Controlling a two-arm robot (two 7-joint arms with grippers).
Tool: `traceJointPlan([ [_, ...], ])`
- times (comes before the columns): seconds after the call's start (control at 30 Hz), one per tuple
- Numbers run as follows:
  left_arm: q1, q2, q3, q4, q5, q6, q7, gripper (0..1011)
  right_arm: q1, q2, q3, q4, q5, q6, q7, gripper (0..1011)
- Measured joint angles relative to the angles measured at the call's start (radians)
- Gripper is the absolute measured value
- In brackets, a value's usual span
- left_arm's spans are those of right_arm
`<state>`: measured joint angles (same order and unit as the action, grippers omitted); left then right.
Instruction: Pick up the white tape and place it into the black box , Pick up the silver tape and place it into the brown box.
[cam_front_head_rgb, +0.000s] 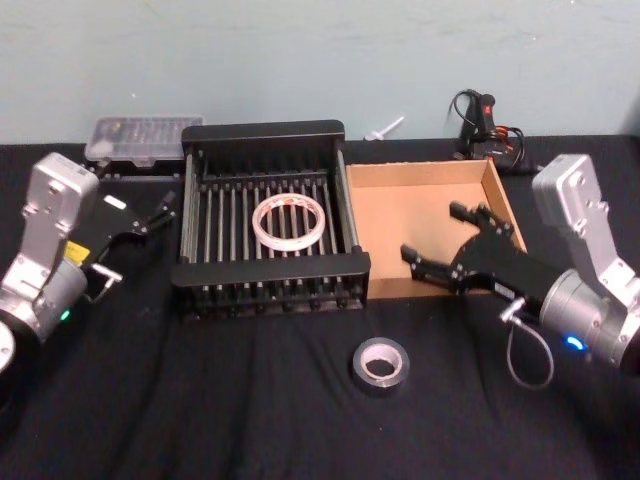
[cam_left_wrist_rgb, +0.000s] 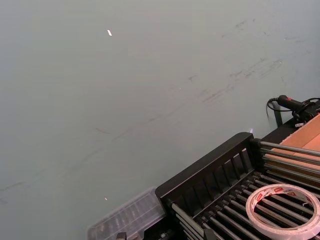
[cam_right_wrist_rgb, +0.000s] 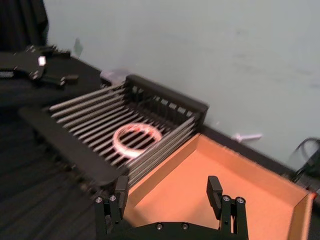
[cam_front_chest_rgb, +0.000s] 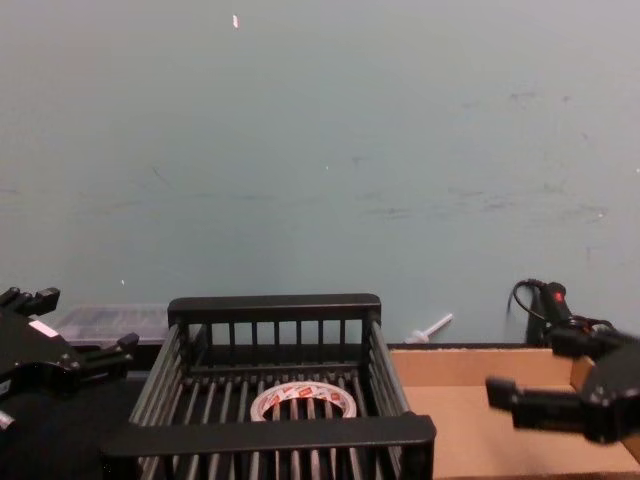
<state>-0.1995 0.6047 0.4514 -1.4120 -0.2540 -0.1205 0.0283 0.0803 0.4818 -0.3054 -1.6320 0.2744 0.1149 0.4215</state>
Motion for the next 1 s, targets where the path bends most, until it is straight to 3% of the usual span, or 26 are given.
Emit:
traceJointPlan([
  [0.23, 0.0, 0.0, 0.0, 0.0, 0.0, 0.0, 0.0, 1001, -0.022, 0.025, -0.027, -0.032, 0.012, 0.1, 0.002, 1002],
  [0.57, 0.0, 0.0, 0.0, 0.0, 0.0, 0.0, 0.0, 1001, -0.001, 0.058, -0.078, -0.052, 0.029, 0.239, 0.024, 1002],
  [1.0, 0.0, 0.0, 0.0, 0.0, 0.0, 0.0, 0.0, 1001, 0.042, 0.079, -0.152, -0.05, 0.017, 0.33, 0.043, 1002],
])
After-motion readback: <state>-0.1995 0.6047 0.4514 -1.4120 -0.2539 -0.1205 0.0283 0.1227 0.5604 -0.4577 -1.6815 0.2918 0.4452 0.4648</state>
